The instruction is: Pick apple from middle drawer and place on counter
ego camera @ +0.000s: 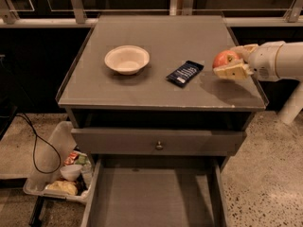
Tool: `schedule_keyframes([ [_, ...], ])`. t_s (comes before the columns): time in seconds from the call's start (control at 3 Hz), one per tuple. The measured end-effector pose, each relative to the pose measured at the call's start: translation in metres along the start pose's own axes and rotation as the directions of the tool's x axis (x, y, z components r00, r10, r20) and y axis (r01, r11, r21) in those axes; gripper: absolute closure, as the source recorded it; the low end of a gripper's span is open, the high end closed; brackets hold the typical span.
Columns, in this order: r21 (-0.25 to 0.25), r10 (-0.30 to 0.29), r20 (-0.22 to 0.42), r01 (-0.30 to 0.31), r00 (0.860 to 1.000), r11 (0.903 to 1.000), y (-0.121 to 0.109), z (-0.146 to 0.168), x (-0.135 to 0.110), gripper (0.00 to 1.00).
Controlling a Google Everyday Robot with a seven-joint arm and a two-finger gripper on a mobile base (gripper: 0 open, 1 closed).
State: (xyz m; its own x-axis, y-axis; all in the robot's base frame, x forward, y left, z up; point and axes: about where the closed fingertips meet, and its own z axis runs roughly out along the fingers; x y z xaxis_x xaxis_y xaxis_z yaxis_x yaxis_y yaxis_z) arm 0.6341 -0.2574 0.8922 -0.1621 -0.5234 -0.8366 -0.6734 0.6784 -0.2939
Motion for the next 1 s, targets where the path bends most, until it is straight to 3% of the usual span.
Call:
schedule_keyframes([
  [0.67, -0.069, 0.029, -0.028, -0.031, 0.999, 0.9971, 0.016, 0.047, 0.006, 1.0],
  [1.0, -0.085, 0.031, -0.056, -0.035, 0.998, 0.9957, 0.023, 0.06, 0.009, 0.85],
])
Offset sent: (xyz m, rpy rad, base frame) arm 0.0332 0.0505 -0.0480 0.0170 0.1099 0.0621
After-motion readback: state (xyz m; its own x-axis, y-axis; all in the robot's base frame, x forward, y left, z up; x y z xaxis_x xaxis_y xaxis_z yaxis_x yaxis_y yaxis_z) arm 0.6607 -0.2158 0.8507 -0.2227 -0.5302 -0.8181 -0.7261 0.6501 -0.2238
